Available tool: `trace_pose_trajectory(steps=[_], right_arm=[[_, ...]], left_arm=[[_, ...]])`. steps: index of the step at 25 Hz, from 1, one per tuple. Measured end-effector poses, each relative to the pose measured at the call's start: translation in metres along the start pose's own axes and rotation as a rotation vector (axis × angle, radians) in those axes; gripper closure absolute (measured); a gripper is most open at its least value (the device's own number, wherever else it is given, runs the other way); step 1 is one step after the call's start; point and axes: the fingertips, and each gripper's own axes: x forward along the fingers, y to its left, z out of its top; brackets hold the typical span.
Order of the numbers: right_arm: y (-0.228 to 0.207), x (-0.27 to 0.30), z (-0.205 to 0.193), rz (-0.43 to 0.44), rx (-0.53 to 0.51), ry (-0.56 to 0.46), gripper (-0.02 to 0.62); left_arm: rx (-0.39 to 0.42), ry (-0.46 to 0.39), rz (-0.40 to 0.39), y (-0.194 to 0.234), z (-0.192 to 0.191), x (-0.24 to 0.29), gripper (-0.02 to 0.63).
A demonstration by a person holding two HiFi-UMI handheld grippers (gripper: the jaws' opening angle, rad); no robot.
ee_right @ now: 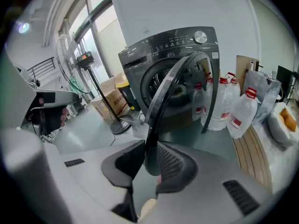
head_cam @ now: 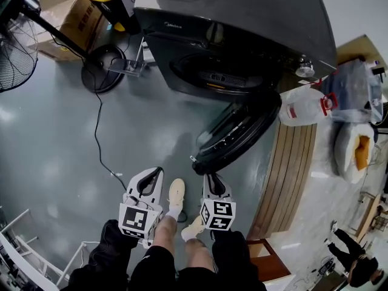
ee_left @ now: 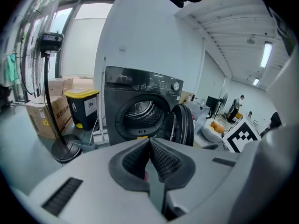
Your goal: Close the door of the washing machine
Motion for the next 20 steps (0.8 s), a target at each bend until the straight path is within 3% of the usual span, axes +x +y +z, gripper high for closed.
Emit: trace_pose_trajectory(steps=[20], right_arm=[[0.070, 0.086, 0.076, 0.086, -0.026, 0.034, 0.508]], left_arm=[[-0.044, -0.051, 0.107, 0.095, 0.054, 0.009, 0.583]])
